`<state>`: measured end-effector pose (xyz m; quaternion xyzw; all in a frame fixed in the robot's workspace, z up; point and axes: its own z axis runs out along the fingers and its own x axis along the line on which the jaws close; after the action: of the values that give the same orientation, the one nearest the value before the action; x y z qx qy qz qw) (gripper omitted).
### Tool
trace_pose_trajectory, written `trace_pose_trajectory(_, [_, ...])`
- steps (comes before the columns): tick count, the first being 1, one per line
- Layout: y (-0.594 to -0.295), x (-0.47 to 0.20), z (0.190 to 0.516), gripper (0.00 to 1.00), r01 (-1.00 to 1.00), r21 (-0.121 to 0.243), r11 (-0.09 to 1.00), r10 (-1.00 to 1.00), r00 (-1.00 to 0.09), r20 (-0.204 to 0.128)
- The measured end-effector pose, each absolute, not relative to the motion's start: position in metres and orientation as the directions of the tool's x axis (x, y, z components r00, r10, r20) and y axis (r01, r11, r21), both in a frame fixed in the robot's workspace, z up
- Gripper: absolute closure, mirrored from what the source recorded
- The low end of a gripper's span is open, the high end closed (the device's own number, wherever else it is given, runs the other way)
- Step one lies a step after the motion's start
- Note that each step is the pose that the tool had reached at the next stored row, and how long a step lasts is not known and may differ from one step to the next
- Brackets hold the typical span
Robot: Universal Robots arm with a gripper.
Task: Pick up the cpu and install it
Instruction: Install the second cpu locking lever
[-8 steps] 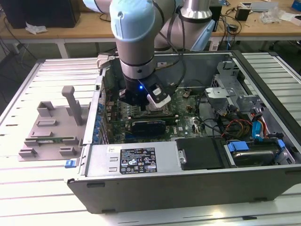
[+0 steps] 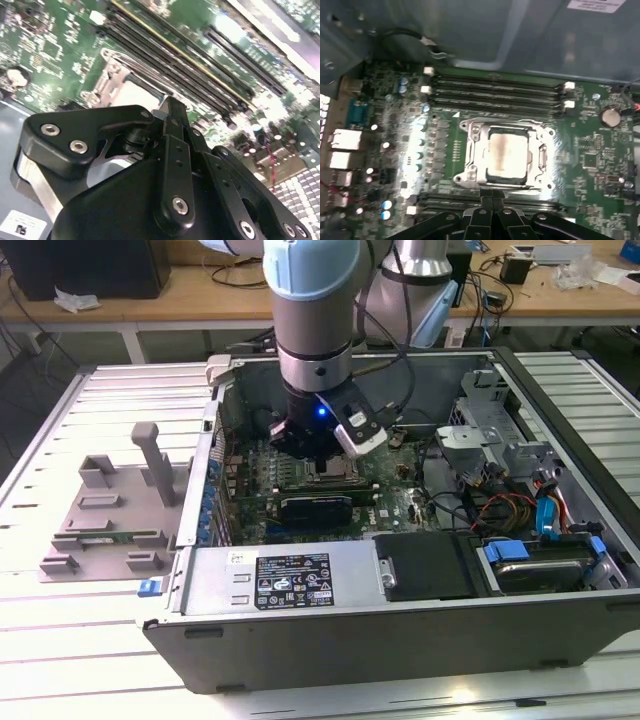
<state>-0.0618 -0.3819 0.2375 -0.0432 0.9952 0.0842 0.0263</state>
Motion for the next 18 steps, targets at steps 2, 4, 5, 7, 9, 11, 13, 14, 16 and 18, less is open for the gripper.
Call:
trace_pose_trajectory(2, [-0.378,-0.057,0.238,0.89,-0.09,0.164,0.982,-0.082,-0.995,-0.059])
trace_pose_trajectory(4, [-0.37,-0.053,0.237,0.89,-0.09,0.164,0.982,-0.082,-0.995,-0.06])
trace_pose_trajectory(5, [-0.367,-0.053,0.237,0.89,-0.09,0.164,0.982,-0.082,-0.995,-0.06])
trace_pose_trajectory(7, [-0.357,-0.052,0.237,0.89,-0.09,0.155,0.984,-0.082,-0.995,-0.059])
trace_pose_trajectory(9, [-0.354,-0.051,0.237,0.89,-0.089,0.134,0.987,-0.083,-0.995,-0.055])
trace_pose_trajectory(11, [-0.353,-0.049,0.237,0.89,-0.088,0.118,0.989,-0.082,-0.995,-0.052])
trace_pose_trajectory(13, [-0.351,-0.047,0.237,0.89,-0.086,0.11,0.99,-0.081,-0.995,-0.051])
trace_pose_trajectory(14, [-0.351,-0.046,0.236,0.89,-0.086,0.108,0.99,-0.081,-0.995,-0.05])
trace_pose_trajectory(16, [-0.35,-0.045,0.236,0.89,-0.086,0.107,0.991,-0.081,-0.995,-0.05])
trace_pose_trajectory(18, [-0.35,-0.045,0.241,0.89,-0.086,0.106,0.991,-0.081,-0.995,-0.05])
